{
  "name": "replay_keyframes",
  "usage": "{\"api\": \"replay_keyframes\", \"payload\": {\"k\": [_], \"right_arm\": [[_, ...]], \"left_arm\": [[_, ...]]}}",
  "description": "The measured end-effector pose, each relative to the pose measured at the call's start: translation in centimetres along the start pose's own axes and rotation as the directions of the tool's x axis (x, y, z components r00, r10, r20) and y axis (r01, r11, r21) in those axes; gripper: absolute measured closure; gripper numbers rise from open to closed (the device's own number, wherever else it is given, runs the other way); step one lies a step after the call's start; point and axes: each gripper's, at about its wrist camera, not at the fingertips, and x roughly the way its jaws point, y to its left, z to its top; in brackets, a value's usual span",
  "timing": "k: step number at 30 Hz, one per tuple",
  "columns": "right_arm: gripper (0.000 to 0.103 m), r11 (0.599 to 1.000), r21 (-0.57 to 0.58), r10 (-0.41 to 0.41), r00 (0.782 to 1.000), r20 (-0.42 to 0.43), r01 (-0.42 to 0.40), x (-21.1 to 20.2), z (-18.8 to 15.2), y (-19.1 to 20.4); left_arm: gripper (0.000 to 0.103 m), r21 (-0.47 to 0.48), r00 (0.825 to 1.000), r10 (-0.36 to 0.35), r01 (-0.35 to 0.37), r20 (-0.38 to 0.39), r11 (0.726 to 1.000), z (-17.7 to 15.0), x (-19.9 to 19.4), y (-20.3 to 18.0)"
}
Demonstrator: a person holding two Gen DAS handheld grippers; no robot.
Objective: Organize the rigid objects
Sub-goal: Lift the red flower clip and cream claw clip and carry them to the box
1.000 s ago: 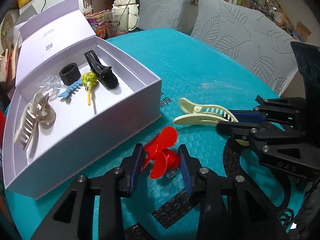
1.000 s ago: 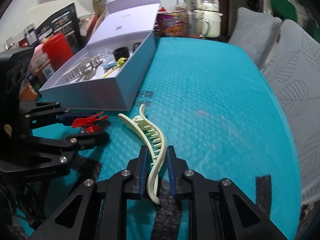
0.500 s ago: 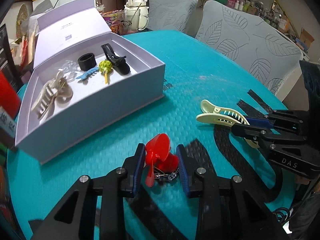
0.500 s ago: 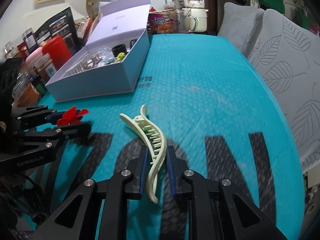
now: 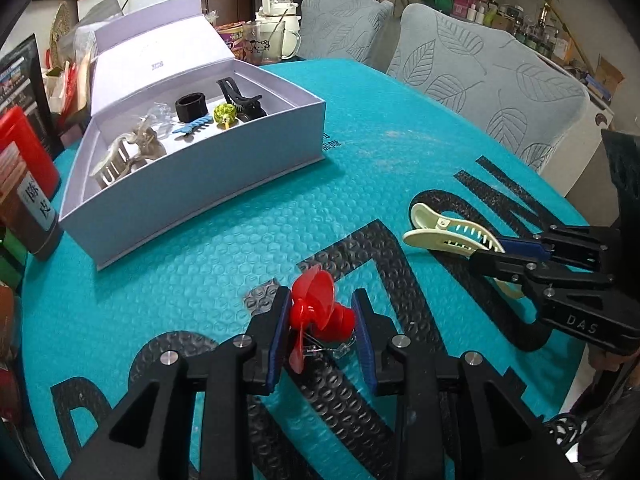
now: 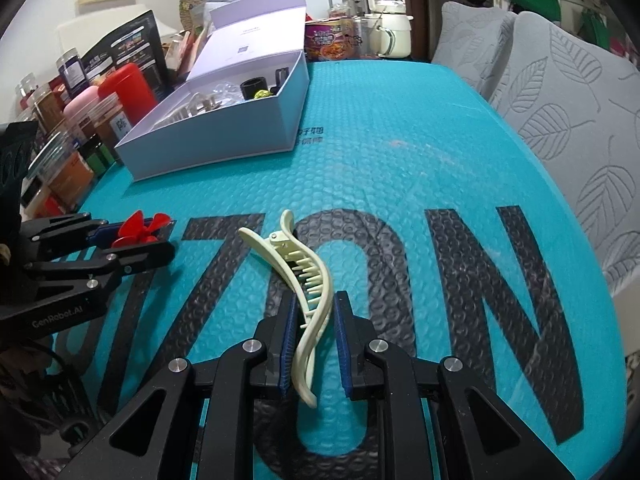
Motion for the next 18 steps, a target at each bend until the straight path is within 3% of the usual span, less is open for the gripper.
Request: {"api": "replay_keyframes", "payload": {"k": [2,4,11,18], "right_arm": [[0.084,1.000,-0.003,-0.007,1.000,-0.004,0.007,0.0,0.0,0.1],[0.083,1.000,-0.009,-0.011,1.000,-0.005,0.011,0.0,0.0,0.3],[0.060,1.000,-0.028,-0.010,1.000,0.003,0.010,0.4,0.2,0.9],[0.060,0.999,-0.027,-0.045,0.999,0.023,0.046,0.9,0.5,0.9]], "left_arm": [[0.063,0.011,0.999,0.023,-0.022,-0.036,1.000,-0.4,0.7,-0.3],[0.060,0.020,0.999,0.045,-0.044,-0.018,0.999,-0.9,0.6,-0.6],[0.060,-0.007,1.000,0.022,-0.022,0.018,1.000,-1.6,0.1,-0.2],[0.065,-0.053,0.999,0.010,-0.008,0.033,0.999,-1.7,-0.3,0.2]]}}
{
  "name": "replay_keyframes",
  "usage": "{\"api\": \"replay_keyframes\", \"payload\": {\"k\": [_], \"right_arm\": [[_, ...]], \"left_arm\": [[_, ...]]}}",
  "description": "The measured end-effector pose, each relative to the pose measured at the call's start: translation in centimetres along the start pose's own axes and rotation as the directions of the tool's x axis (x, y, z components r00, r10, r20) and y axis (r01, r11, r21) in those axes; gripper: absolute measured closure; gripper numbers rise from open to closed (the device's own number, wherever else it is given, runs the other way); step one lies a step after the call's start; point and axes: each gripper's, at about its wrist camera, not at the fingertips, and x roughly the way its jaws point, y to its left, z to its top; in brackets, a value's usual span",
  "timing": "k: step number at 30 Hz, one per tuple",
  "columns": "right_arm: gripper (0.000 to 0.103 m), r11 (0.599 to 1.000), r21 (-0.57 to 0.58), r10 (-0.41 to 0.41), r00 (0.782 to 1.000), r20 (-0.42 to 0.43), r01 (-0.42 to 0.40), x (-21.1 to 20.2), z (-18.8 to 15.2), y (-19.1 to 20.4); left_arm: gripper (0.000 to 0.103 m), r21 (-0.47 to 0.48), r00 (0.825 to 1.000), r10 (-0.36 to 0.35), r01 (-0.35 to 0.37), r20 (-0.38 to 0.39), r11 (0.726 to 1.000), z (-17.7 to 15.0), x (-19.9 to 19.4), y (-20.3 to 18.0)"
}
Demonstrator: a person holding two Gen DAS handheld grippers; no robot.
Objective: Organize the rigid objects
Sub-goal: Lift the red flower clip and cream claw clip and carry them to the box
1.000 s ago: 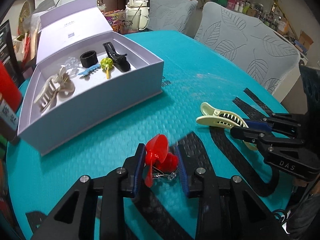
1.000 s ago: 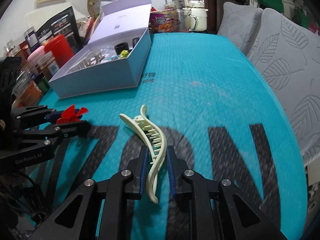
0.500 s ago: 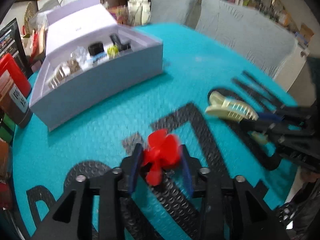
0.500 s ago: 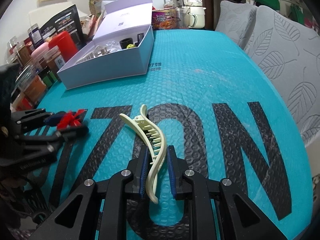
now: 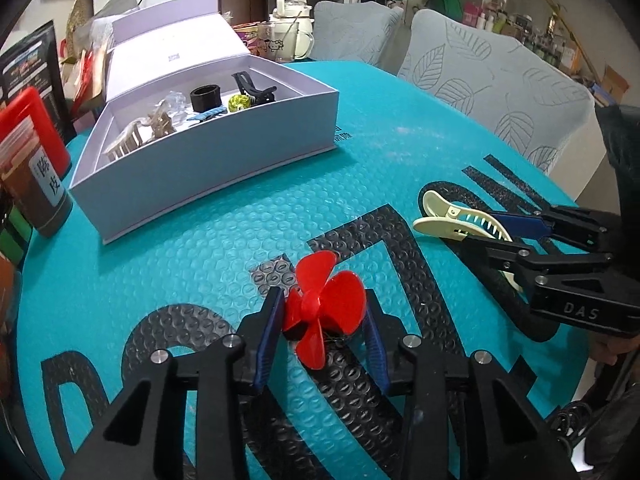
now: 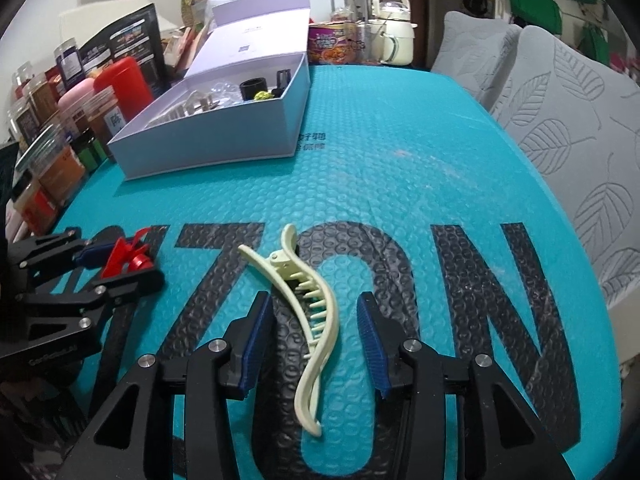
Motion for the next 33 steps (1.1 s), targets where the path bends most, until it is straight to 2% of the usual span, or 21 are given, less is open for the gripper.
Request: {"api": "replay_keyframes", "payload": {"k": [7,8,9,11,18,33], "right_arm": [[0.060,1.000,-0.017,-0.017,1.000,0.010,0.017,0.2,0.0,0.3],[0.062,1.000,-0.018,-0.024,1.000,0.016,0.024,0.2,-0.1,0.4],[0.073,0.999,-0.024,-0.041,0.999,0.022,0.041,0.2,-0.2,0.5],[0.080,0.998,-0.028,-0.061,0.998,0.033,0.062,0.1,-0.4,0.6],[0.081,0.999,-0.021,-0.046,0.998,0.039,0.047,-0.3,-0.7,1.1],[0.081,0.999,-0.048,0.012,0.999,0.040,-0.010,-1.2,-1.0,4.0]], "left_arm": [[0.067,-0.025,1.000,0.006,-0.006,-0.001,1.000,-0.3,-0.7,0.1],[0.067,-0.035,1.000,0.002,-0.002,0.000,0.999,-0.4,-0.8,0.3],[0.068,-0.048,1.000,-0.002,0.003,0.002,0.999,-0.4,-1.0,0.4],[0.068,-0.063,1.000,-0.009,0.009,0.004,0.998,-0.6,-1.1,0.8],[0.072,-0.084,1.000,-0.007,0.008,0.012,0.996,-0.7,-1.8,1.3],[0.072,-0.177,0.999,-0.005,0.012,0.038,0.984,-1.7,-3.5,4.2]]}}
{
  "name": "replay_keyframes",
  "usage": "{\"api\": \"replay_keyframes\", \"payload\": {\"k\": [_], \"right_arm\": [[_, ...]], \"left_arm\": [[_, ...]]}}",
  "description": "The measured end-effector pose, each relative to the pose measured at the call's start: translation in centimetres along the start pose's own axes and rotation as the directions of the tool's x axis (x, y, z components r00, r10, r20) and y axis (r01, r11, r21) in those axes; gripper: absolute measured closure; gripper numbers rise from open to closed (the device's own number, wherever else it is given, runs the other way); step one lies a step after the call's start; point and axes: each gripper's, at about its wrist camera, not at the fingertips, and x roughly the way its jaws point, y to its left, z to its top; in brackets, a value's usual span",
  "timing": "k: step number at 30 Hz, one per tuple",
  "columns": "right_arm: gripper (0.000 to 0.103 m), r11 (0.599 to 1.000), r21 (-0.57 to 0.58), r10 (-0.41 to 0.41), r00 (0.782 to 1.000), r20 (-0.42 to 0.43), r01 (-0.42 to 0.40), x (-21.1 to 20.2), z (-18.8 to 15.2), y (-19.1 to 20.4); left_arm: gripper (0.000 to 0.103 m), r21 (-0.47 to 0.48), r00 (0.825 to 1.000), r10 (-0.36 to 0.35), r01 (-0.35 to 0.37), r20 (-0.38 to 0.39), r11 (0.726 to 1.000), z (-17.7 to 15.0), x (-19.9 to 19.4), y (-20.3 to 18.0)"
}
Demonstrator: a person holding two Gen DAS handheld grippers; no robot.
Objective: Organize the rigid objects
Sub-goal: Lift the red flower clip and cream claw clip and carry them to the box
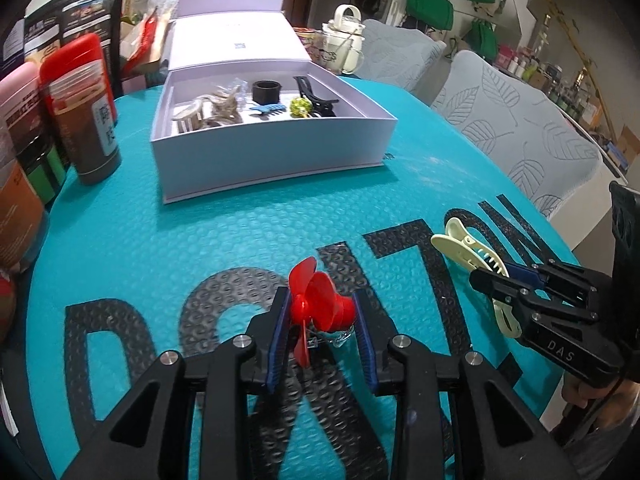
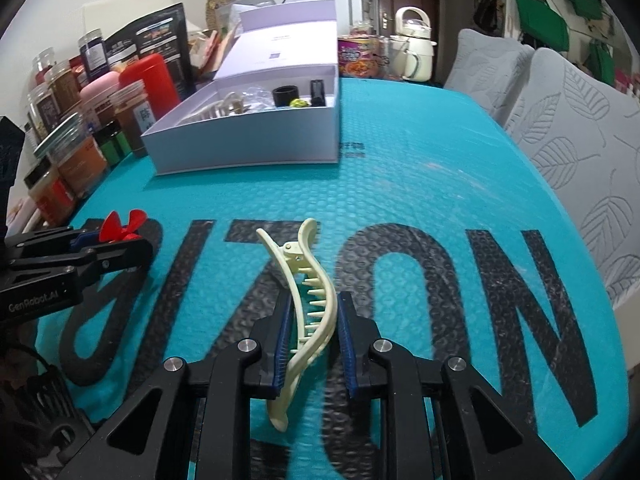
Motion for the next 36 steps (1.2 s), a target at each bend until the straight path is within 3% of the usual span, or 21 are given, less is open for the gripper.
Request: {"api": "replay_keyframes", "payload": {"k": [22,36], "right_arm": [[0.081,0.991,-0.092,0.100,0.995,0.012,-0.098,-0.3,2.5,3.7],[0.081,0.978,-0.155,0.145,0.989,0.025,-0.139,-0.9,7.0,4.4]], "left_arm": [[0.072,-0.047,0.995,0.055,-0.052,0.083,0.998,2.1,-3.2,1.8],[0.072,-0.008,0.984,0.089,-0.088,0.152,0.996,6.6,-4.8,2.0]]}}
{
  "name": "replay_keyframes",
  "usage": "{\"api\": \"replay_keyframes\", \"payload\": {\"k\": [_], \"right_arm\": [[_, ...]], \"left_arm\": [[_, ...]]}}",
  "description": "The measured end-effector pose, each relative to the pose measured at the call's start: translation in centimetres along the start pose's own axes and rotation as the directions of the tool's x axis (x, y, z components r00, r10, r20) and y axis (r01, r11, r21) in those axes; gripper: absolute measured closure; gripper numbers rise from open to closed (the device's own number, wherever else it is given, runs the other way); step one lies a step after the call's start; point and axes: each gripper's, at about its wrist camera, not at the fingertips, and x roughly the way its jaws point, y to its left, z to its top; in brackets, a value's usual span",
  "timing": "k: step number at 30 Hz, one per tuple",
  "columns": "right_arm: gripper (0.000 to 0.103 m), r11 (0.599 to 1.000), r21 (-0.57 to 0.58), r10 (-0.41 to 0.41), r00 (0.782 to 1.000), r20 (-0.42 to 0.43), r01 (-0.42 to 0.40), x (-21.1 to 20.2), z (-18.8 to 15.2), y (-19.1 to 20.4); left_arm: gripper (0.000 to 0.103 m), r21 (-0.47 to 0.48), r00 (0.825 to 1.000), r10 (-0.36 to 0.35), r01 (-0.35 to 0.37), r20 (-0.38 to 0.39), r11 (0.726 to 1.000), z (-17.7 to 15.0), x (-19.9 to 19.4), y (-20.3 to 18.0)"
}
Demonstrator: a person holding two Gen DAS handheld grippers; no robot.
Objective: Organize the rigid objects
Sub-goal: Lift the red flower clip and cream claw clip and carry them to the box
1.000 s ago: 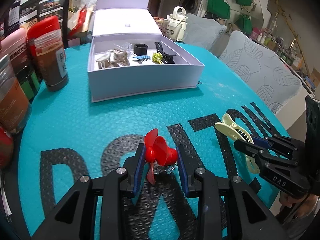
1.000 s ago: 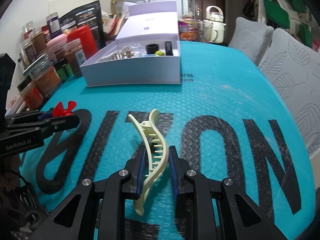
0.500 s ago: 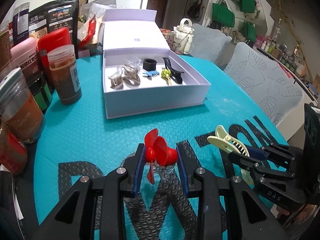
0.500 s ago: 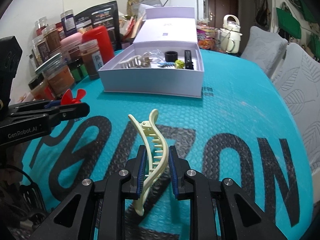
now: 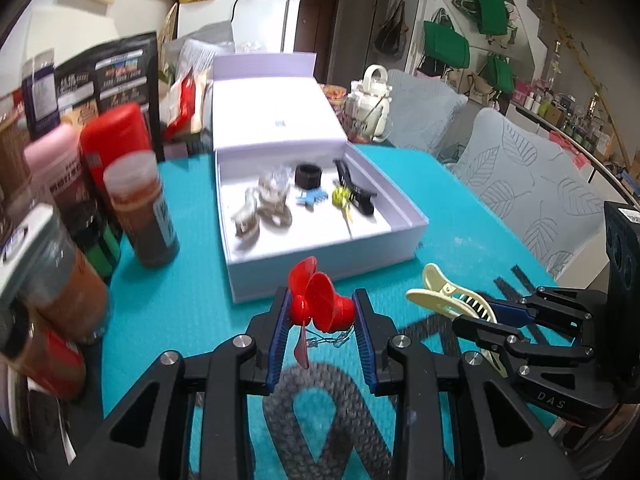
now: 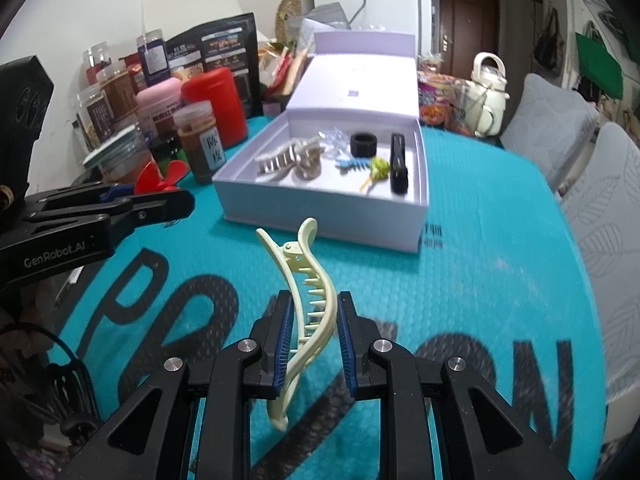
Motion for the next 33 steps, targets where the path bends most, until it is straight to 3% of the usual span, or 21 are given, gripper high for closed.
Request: {"api": "replay_keyframes", "payload": {"k": [16,33], "right_arm": [[0.081,0.999,-0.045,0.018,0.996,0.082,-0.014,0.2,6.8,-1.5],[0.081,0.999,-0.043,0.010,0.986,0.164,-0.003,2.9,14.4,-4.0]], "left_arm": [[0.072,0.042,0.996,-0.013,0.010,0.087,0.999,6.7,1.7,0.6],[0.072,0.028,0.985,0.045,-0.050,0.165,0.998,13.1,5.5,2.5]]}}
